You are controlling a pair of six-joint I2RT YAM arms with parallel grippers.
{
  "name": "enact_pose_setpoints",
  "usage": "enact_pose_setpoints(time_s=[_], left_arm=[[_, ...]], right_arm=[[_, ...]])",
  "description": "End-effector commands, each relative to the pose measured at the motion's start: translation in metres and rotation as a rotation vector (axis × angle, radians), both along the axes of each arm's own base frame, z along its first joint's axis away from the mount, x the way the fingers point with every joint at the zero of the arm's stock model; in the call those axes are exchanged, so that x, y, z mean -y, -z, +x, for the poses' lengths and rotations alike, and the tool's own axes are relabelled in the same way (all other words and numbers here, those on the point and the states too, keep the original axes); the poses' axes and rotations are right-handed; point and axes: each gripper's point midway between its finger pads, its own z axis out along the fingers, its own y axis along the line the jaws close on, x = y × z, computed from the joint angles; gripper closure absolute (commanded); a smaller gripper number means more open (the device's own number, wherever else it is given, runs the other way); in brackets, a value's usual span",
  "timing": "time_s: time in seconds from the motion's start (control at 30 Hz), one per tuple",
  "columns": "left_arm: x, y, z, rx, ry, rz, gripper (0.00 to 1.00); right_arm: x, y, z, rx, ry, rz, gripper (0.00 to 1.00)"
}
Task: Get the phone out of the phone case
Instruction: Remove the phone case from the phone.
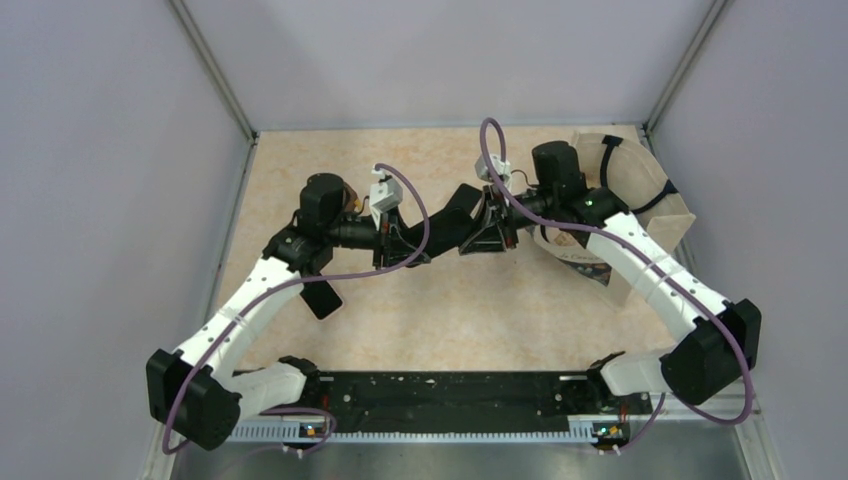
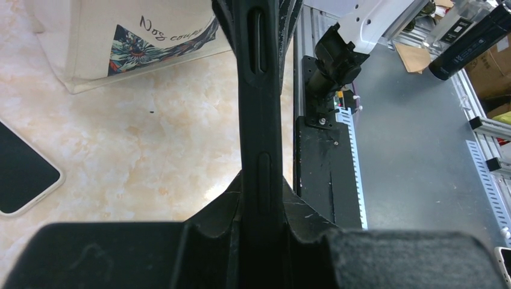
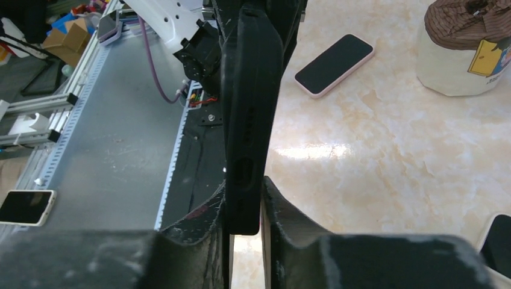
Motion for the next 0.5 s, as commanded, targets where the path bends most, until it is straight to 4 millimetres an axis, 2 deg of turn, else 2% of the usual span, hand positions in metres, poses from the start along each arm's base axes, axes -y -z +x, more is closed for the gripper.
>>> enact_pose_setpoints(time_s=[0.0,0.07,0.3,0.47], left_arm=[[0.005,-0.020,0.000,0.087,0.040,-0.070,1.00],[0.005,-0.019,0.000,0.085,0.041,-0.070,1.00],[0.003,-0.015,-0.005,0.103,0.076,-0.062,1.00],[0.000,-0.009,-0.022,0.136,0.177,-0.066,1.00]], right_arm=[[-0.007,-0.012,-0.006,0.064,-0.059,0.048,0.89],[-0.007,-0.012,-0.007,0.068,-0.062,0.047,1.00],[-0.001,-0.018,-0.016,0.120,-0.096,0.060,1.00],[0.000,-0.027,-0.024,0.190,-0.126,0.066,1.00]])
